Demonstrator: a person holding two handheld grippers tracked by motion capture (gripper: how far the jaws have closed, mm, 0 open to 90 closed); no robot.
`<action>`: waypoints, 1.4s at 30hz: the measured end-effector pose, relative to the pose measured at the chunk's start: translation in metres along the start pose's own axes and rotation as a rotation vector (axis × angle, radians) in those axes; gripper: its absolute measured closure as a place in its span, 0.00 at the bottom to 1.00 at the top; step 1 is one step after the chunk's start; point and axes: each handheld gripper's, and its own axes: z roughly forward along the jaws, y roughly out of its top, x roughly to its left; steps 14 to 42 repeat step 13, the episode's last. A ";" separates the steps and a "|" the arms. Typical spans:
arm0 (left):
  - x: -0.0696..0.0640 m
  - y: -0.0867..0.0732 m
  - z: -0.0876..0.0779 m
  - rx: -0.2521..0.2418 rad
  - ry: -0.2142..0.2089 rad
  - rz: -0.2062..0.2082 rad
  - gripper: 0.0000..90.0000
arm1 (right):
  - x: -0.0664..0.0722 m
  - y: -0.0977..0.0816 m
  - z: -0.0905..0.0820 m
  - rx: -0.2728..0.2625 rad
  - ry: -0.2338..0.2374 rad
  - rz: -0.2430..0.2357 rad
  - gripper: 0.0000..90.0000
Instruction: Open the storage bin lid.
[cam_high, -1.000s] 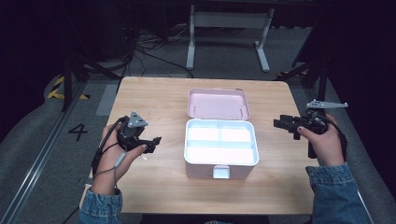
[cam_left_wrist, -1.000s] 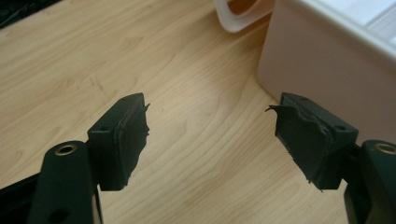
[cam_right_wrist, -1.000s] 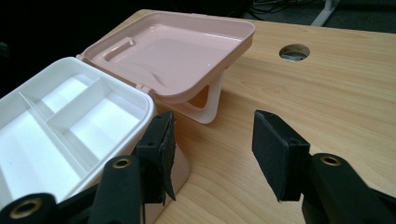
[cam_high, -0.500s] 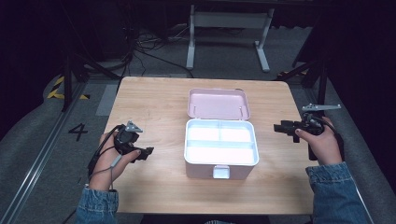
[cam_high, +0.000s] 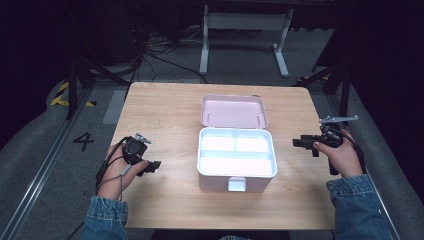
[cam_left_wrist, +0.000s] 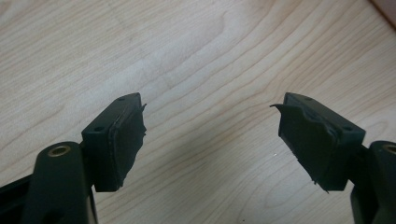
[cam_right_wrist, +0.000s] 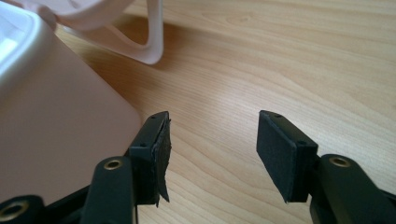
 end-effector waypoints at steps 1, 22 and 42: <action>0.001 0.000 0.001 0.011 0.003 -0.001 0.26 | -0.001 -0.001 0.001 0.007 -0.004 0.002 0.51; 0.002 -0.004 0.008 0.059 -0.007 0.001 0.25 | -0.006 -0.007 0.009 0.041 -0.037 -0.002 0.49; 0.002 -0.004 0.008 0.059 -0.007 0.001 0.25 | -0.006 -0.007 0.009 0.041 -0.037 -0.002 0.49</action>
